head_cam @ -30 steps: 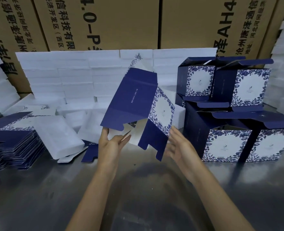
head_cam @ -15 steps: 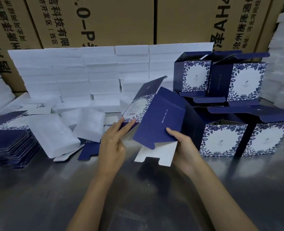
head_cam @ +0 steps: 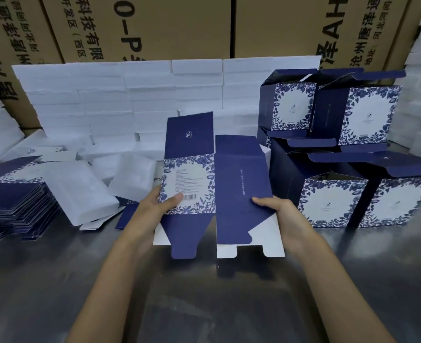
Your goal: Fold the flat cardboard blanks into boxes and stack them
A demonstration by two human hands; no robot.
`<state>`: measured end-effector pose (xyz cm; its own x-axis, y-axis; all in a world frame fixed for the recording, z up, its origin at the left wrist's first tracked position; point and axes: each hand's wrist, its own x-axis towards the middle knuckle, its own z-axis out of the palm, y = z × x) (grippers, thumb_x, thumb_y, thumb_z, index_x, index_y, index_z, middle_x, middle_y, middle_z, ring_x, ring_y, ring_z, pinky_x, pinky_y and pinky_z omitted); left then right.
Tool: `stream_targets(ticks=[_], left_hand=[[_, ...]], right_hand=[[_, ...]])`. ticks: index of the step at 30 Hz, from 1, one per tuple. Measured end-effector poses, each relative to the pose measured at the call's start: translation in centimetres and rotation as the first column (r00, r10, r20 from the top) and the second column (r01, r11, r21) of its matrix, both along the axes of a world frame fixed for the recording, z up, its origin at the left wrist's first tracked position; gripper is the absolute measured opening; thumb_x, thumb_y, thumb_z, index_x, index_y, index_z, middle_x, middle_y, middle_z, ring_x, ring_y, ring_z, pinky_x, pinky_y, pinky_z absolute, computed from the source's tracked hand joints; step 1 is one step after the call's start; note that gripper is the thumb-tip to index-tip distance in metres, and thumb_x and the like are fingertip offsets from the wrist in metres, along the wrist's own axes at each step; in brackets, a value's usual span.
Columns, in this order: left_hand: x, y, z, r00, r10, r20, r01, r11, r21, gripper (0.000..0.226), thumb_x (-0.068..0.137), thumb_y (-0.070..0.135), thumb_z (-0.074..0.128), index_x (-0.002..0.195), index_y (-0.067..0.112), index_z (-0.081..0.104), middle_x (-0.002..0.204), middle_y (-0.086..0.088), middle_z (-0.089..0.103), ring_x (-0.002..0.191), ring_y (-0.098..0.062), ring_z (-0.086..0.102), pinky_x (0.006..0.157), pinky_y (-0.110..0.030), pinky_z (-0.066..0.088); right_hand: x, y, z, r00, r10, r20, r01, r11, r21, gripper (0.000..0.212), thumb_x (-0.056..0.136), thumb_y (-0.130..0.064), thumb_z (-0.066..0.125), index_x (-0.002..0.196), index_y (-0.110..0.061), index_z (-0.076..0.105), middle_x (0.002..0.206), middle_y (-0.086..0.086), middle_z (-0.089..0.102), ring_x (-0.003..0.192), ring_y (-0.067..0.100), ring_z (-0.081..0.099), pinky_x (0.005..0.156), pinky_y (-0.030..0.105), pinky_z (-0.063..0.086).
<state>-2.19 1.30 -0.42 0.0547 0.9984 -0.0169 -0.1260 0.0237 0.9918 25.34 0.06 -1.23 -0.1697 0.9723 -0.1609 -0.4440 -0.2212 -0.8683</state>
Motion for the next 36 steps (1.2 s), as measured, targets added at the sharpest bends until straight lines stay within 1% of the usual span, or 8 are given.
stream_targets(ticks=[6,11,18,22,28,31,33,36], left_hand=[[-0.2,0.4,-0.3,0.998,-0.049,0.034,0.049,0.999,0.007,0.042,0.086,0.011,0.073,0.124,0.024,0.063,0.116,-0.005,0.074,0.101,-0.028,0.073,0.078,-0.04,0.06],[0.2,0.7,-0.8,0.988,0.133,-0.076,-0.132,0.991,0.014,0.03,0.09,0.046,0.069,0.117,0.034,0.066,0.104,0.002,0.077,0.092,-0.023,0.075,0.08,-0.04,0.06],[0.3,0.4,-0.3,0.992,0.035,-0.125,-0.039,0.999,-0.023,0.015,0.09,0.042,0.069,0.102,0.034,0.07,0.094,0.005,0.078,0.08,-0.015,0.076,0.054,-0.021,0.056],[0.6,0.6,-0.5,0.975,0.153,-0.163,-0.155,0.988,-0.001,0.025,0.092,0.053,0.061,0.106,0.034,0.068,0.09,0.013,0.077,0.08,-0.009,0.075,0.071,-0.031,0.056],[0.6,0.5,-0.4,0.956,0.235,-0.178,-0.223,0.971,0.085,0.02,0.094,0.052,0.059,0.105,0.038,0.068,0.091,0.018,0.076,0.081,-0.005,0.073,0.073,-0.03,0.053],[0.9,0.1,-0.2,0.958,0.198,-0.208,-0.199,0.98,0.019,0.028,0.088,0.065,0.059,0.096,0.04,0.068,0.09,0.021,0.073,0.08,-0.005,0.069,0.068,-0.024,0.047],[1.1,-0.1,-0.4,0.968,0.097,-0.232,-0.11,0.993,-0.044,0.037,0.088,0.065,0.058,0.096,0.033,0.074,0.096,0.013,0.076,0.086,-0.013,0.073,0.074,-0.032,0.053],[1.4,0.0,-0.7,0.954,0.12,-0.276,-0.121,0.993,0.013,0.038,0.094,0.06,0.054,0.104,0.029,0.073,0.094,0.008,0.078,0.085,-0.014,0.075,0.078,-0.036,0.059]], right_hand=[[-0.3,0.1,-0.3,0.995,-0.09,0.05,0.084,0.99,0.117,0.029,0.103,-0.014,0.056,0.127,-0.023,0.068,0.122,0.006,0.074,0.111,0.027,0.072,0.086,0.042,0.06],[-0.1,0.0,-0.3,0.992,-0.011,0.124,-0.006,0.991,0.132,0.032,0.099,-0.01,0.057,0.126,-0.024,0.069,0.123,0.008,0.074,0.11,0.029,0.072,0.091,0.044,0.058],[-0.1,0.0,-0.4,0.988,-0.07,0.14,0.062,0.996,0.056,0.021,0.1,-0.028,0.063,0.119,-0.028,0.071,0.112,0.003,0.078,0.096,0.023,0.077,0.069,0.038,0.062],[0.1,-0.1,-0.3,0.981,-0.007,0.195,-0.008,0.997,0.073,0.022,0.097,-0.029,0.066,0.117,-0.03,0.074,0.112,0.004,0.078,0.098,0.025,0.076,0.07,0.037,0.061],[-0.1,0.0,-0.3,0.971,-0.046,0.236,0.032,0.998,0.062,0.022,0.1,-0.04,0.061,0.108,-0.029,0.079,0.112,0.004,0.078,0.102,0.025,0.075,0.082,0.041,0.061],[-0.2,0.0,-0.4,0.967,-0.156,0.2,0.133,0.983,0.123,0.023,0.104,-0.036,0.056,0.113,-0.031,0.076,0.113,0.001,0.078,0.101,0.021,0.075,0.073,0.037,0.062],[-0.2,0.0,-0.1,0.959,-0.227,0.168,0.205,0.969,0.137,0.022,0.103,-0.037,0.057,0.115,-0.032,0.074,0.11,-0.002,0.078,0.097,0.019,0.076,0.068,0.034,0.063],[0.1,0.2,-0.2,0.962,-0.21,0.174,0.198,0.977,0.083,0.026,0.098,-0.044,0.063,0.114,-0.028,0.075,0.109,0.001,0.079,0.097,0.022,0.076,0.078,0.039,0.062]])
